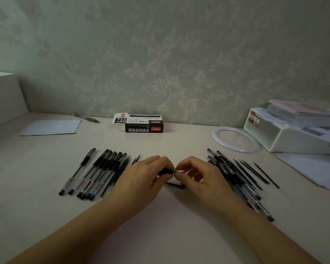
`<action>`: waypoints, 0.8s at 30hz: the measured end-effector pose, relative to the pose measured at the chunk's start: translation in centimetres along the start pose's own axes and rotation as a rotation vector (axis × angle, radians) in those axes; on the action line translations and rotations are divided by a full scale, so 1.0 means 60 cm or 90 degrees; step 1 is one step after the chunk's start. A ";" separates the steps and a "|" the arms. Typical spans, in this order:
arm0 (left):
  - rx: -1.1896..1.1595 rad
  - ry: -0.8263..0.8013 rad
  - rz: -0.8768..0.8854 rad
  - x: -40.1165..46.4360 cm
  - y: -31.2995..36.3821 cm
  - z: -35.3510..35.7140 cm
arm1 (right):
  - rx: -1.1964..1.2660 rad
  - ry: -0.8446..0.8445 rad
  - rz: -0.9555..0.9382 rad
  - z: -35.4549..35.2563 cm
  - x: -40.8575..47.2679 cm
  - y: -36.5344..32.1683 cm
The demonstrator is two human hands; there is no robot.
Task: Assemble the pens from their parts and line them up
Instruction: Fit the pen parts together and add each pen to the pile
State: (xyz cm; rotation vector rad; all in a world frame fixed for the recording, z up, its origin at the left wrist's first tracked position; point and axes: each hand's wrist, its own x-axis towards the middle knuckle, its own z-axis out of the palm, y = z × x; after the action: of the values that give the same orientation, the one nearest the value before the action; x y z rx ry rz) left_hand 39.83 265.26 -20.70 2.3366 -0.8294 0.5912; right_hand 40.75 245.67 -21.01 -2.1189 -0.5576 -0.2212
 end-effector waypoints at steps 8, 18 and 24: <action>-0.036 -0.007 0.017 0.000 -0.001 0.004 | 0.007 -0.014 -0.005 0.001 -0.002 0.000; -0.024 0.023 0.031 0.002 0.000 0.002 | 0.073 -0.029 -0.013 0.004 -0.002 -0.003; -0.016 0.042 -0.013 0.003 0.001 0.006 | -0.004 0.029 -0.008 0.003 -0.003 -0.008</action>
State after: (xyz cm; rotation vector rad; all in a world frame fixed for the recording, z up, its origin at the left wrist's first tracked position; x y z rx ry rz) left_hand 39.96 264.92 -20.83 2.2872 -0.7779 0.6425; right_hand 40.36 246.01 -20.82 -2.1115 -0.5443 -0.2774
